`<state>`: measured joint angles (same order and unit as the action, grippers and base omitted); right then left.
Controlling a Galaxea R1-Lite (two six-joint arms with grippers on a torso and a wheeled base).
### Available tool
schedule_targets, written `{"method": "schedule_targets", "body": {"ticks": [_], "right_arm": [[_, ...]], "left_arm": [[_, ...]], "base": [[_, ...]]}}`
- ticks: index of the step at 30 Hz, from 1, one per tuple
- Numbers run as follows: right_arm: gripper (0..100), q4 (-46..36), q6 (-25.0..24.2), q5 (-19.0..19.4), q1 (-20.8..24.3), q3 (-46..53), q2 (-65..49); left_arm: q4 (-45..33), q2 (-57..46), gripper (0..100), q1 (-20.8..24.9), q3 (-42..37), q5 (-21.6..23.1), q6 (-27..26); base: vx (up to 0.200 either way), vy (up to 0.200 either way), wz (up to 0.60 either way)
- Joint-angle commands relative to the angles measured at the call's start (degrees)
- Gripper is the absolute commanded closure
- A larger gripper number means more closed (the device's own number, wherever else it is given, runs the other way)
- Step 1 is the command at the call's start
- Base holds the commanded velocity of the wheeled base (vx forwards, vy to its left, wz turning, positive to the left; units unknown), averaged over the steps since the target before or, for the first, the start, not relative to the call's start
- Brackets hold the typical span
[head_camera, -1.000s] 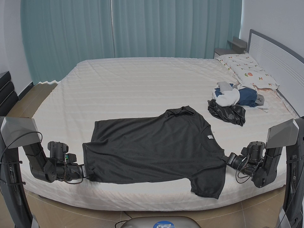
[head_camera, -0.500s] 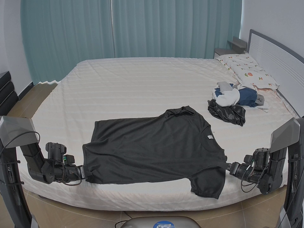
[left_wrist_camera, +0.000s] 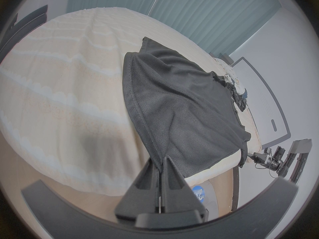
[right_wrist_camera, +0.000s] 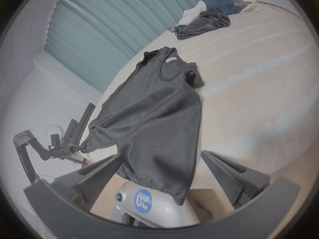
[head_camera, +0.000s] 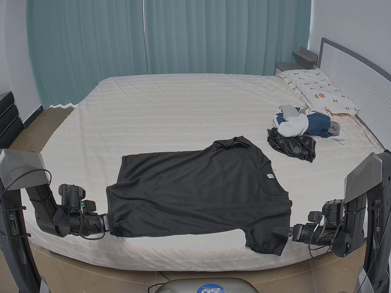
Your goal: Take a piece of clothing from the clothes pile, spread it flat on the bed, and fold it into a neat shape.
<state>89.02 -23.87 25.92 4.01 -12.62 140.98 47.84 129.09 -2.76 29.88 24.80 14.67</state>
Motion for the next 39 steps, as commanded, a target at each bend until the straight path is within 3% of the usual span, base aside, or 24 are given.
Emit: {"method": "schedule_targets", "body": {"ticks": [1, 5, 6, 18, 26, 31, 35, 39], "right_arm": [[0, 0.5, 0.1, 0.1, 0.8, -0.9, 1.9], [0, 0.5, 0.1, 0.2, 1.3, -1.0, 2.0], [100, 0.6, 0.1, 0.1, 1.3, -0.9, 2.0], [100, 0.6, 4.4, 0.7, -2.3, 4.5, 0.2], [100, 0.6, 4.4, 2.4, -3.0, 9.4, -4.7], [100, 0.6, 4.6, 2.7, -3.0, 12.4, -6.7], [100, 0.4, 4.6, 2.6, -2.6, 12.6, -7.6], [100, -3.1, 4.9, 2.6, -1.8, 12.6, -9.0]], "left_arm": [[0.0, 0.0, 100, 0.0, 0.0, 0.0, 0.0], [0.0, 0.0, 100, 0.0, 0.0, 0.0, 0.0], [0.0, 0.0, 100, 0.0, 0.0, 0.0, 0.0], [0.1, -0.9, 100, -0.2, -0.3, -0.3, -0.3], [-0.4, -5.3, 100, -1.3, -1.8, -1.2, -1.0], [-1.4, -7.5, 100, -1.8, -2.7, -2.3, -3.3], [-7.1, -9.0, 100, -2.0, -2.7, -6.9, -9.3], [-8.8, -9.8, 100, -2.3, -2.6, -8.0, -10.4]], "base": [[0.0, 0.0, 0.0], [0.0, 0.0, 0.0], [0.0, 0.0, 0.0], [0.0, 0.0, 0.0], [0.0, 0.0, 0.0], [0.0, 0.0, 0.0], [0.0, 0.0, 0.0], [0.0, 0.0, 0.0]]}}
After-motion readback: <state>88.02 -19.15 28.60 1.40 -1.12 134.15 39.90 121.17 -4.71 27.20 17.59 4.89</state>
